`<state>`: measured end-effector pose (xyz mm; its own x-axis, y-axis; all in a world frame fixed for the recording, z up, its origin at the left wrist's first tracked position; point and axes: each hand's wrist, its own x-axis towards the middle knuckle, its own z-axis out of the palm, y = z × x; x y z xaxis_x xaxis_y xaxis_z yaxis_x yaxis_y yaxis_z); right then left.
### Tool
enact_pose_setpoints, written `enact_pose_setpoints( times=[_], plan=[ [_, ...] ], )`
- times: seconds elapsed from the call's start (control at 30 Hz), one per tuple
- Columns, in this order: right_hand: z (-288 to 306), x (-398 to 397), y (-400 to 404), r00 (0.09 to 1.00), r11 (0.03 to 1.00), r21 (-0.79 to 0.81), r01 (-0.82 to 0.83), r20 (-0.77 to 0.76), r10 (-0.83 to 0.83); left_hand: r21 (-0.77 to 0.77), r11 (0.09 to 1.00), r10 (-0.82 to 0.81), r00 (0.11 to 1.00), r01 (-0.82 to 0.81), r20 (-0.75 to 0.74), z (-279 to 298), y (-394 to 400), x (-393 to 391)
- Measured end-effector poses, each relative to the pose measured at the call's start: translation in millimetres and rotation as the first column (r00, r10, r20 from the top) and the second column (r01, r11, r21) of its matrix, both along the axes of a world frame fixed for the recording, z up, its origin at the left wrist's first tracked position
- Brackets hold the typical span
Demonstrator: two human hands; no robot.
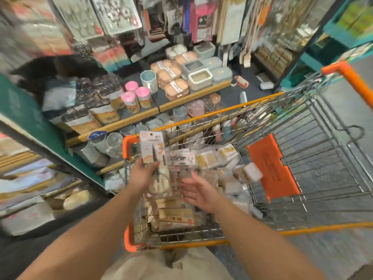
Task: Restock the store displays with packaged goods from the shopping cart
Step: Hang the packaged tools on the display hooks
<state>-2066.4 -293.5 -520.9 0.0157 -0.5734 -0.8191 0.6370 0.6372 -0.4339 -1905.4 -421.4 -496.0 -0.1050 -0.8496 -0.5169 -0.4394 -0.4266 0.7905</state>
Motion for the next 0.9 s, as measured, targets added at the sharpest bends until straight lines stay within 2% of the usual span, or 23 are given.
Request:
enact_pose_setpoints(
  times=[0.1, 0.3, 0.43, 0.63, 0.83, 0.9],
  plan=[
    [-18, 7, 5, 0.996, 0.994, 0.096, 0.051, -0.077, -0.044, 0.034, 0.998, -0.059, 0.995, 0.057, 0.079, -9, -3, 36],
    [-46, 18, 13, 0.971, 0.949, 0.256, 0.183, -0.197, -0.134, 0.124, 0.974, -0.198, 0.977, 0.188, 0.078, -29, -14, 33],
    [-58, 11, 17, 0.955, 0.932, 0.248, 0.262, -0.203, -0.215, 0.185, 0.945, -0.289, 0.953, 0.269, 0.088, -49, -16, 13],
    [-76, -50, 9, 0.924, 0.936, 0.235, 0.263, -0.342, -0.174, 0.247, 0.925, -0.323, 0.939, 0.288, 0.116, -79, -1, -9],
    [-110, -141, -54, 0.869, 0.953, 0.188, 0.238, -0.480, -0.122, 0.402, 0.909, -0.211, 0.957, 0.116, 0.201, -104, 7, -47],
    [-124, -164, -74, 0.867, 0.958, 0.182, 0.222, -0.486, -0.109, 0.393, 0.919, -0.158, 0.948, 0.039, 0.276, -111, 9, -62]
  ],
)
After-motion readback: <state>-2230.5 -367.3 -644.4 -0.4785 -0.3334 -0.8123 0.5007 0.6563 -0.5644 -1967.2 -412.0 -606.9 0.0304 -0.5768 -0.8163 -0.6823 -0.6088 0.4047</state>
